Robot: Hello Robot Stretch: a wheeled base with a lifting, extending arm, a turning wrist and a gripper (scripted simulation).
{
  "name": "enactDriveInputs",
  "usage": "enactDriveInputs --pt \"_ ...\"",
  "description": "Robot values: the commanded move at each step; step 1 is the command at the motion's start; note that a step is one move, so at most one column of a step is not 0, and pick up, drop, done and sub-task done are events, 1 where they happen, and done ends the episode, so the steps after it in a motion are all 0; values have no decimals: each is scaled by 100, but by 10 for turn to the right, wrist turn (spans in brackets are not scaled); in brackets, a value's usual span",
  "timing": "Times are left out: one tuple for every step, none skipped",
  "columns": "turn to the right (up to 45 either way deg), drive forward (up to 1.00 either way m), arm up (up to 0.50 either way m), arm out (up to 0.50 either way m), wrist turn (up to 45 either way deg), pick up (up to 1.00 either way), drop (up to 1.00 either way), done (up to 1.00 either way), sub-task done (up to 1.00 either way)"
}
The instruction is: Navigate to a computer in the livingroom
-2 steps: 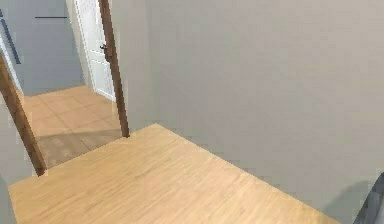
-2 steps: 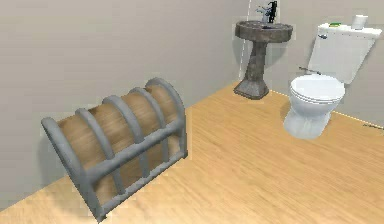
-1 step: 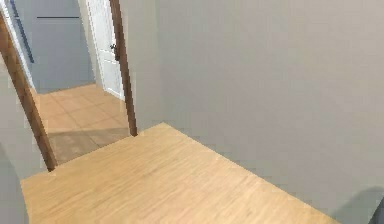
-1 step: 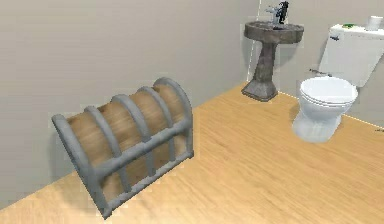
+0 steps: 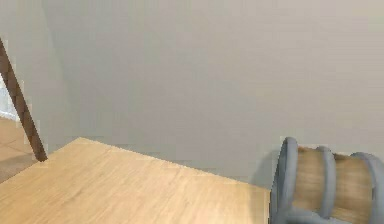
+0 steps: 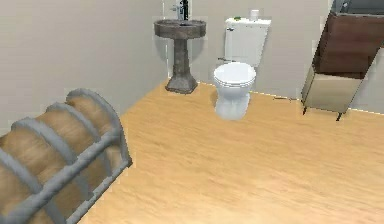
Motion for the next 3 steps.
enactDriveInputs --pt "0 5 0 0 0 0 0 0 0" --pt "-180 0 0 0 0 0 0 0 0" --pt "0 40 0 0 0 0 0 0 0"
